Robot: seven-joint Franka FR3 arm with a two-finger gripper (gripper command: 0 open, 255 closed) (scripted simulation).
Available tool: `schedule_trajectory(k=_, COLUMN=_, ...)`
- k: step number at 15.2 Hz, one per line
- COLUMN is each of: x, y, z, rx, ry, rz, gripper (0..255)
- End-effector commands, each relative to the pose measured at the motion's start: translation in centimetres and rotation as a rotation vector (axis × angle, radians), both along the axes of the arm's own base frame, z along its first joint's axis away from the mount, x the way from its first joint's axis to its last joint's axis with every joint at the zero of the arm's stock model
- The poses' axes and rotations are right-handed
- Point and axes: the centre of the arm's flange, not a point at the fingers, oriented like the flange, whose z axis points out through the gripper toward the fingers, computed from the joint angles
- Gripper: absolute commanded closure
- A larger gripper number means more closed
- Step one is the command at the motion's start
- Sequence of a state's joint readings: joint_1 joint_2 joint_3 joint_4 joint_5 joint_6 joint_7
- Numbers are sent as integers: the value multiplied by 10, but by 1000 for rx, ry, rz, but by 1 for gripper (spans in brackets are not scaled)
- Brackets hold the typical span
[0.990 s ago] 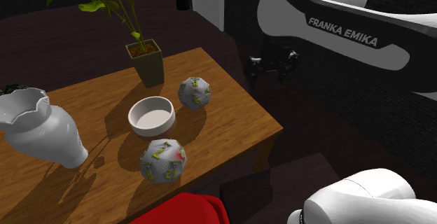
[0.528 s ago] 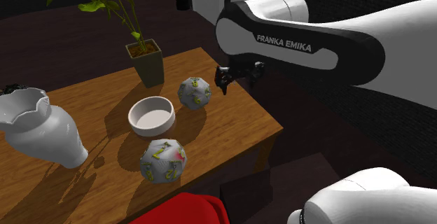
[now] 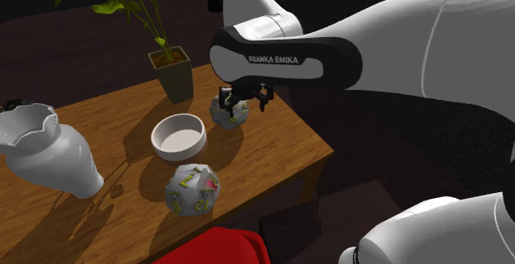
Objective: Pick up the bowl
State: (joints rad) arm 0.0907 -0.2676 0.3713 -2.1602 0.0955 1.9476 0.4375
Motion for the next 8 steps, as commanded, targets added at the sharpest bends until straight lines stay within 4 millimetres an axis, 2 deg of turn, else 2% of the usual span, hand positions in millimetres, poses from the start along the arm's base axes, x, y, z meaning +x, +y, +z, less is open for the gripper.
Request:
schedule_trajectory(k=1, x=12, y=23, z=-9, rx=1, ry=1, rz=0, gripper=0)
schedule_trajectory(k=8, x=51, y=99, z=-46, rx=-2, ry=4, rz=5, gripper=0)
